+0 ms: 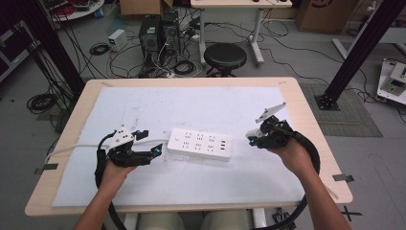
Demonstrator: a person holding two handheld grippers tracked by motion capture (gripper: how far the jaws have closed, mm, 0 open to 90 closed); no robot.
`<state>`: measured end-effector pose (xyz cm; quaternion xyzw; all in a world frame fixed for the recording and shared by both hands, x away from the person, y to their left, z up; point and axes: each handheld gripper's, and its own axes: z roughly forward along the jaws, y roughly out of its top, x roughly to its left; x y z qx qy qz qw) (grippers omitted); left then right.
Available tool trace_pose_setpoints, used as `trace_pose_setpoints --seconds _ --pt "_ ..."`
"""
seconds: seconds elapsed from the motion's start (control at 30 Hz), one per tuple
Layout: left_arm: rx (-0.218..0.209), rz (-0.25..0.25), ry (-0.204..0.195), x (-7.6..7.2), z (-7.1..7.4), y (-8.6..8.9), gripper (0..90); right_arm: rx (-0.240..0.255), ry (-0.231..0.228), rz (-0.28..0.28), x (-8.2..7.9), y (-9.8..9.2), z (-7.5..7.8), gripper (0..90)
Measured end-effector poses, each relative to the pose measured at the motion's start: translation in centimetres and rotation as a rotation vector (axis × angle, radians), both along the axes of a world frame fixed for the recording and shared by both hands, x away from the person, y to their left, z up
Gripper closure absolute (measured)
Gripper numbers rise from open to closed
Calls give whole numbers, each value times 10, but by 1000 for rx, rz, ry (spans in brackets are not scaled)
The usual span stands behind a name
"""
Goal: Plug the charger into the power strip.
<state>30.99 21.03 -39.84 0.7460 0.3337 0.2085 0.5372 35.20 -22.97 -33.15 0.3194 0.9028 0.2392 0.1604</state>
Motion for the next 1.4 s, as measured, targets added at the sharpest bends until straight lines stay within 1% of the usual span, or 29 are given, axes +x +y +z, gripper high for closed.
trace_pose_setpoints --seconds 0.07,0.13,0.3,0.37,0.5,0.6,0.73,0.77,0.83,0.87,0.97,1.1,1.2,1.27,1.4 --pt "-2 1 2 0 -1 1 241 -26 -7 20 3 7 1 630" --pt "-3 3 3 -1 -2 2 241 -42 -8 44 7 14 3 630" --pt "-8 8 8 -2 -5 6 241 -46 0 97 16 30 4 630" --pt "-15 10 8 -2 -6 8 241 -40 10 111 19 36 4 630" --pt "-13 11 7 -3 -7 11 241 -23 33 138 25 48 1 630" --pt "-16 11 6 -4 -7 12 241 -2 46 139 28 54 -3 630" --pt "-18 12 5 -3 -7 13 241 1 52 146 30 58 -5 630" --pt "-19 12 4 -3 -7 13 241 12 60 152 31 59 -6 630" --pt "-22 13 3 -3 -8 14 241 68 83 161 33 59 -6 630" --pt "-20 13 3 -3 -8 14 241 81 84 163 34 60 -5 630" --pt "-20 12 5 -4 -8 14 241 87 88 163 38 63 -6 630" --pt "-20 7 5 -4 -9 15 241 91 104 180 43 70 -8 630" --pt "-23 7 4 -4 -10 15 241 85 114 189 45 74 -10 630" --pt "-23 7 8 -5 -10 17 241 65 136 207 49 80 -15 630" --pt "-25 6 10 -6 -13 19 241 61 140 224 52 83 -19 630"
